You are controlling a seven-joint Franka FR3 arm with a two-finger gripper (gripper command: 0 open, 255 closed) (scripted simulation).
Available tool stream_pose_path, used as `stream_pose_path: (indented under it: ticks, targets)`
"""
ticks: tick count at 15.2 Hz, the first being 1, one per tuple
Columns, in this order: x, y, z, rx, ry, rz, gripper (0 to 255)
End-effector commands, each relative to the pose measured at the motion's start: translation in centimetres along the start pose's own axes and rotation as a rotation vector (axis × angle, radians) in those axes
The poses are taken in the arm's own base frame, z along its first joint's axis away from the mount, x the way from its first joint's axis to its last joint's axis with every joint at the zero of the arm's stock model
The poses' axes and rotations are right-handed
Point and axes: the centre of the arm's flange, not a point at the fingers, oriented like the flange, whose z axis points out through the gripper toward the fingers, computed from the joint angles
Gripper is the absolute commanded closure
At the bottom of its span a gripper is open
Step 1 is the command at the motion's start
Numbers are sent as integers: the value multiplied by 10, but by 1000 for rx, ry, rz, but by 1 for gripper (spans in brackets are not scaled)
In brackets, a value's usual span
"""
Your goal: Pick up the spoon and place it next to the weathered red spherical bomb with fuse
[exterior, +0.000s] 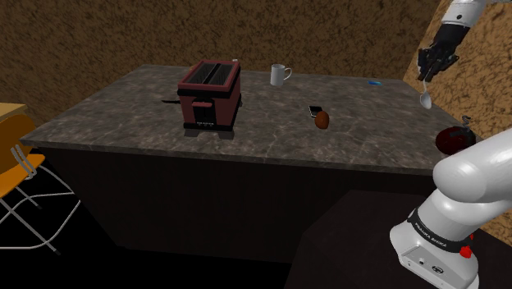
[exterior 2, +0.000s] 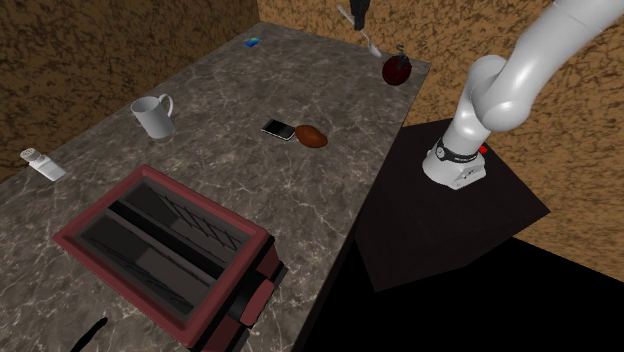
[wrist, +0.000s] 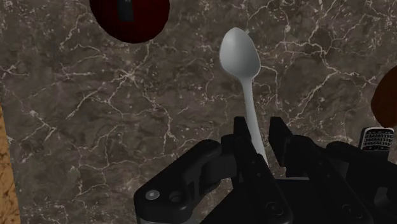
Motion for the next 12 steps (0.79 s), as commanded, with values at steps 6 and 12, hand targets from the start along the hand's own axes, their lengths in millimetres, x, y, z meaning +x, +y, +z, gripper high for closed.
stream_pose_path:
  ticks: [6, 12]
  targets:
    - [-50, 77, -7, 0, -1, 0, 255]
    - [-93, 143, -11, 0, -1, 0, 255]
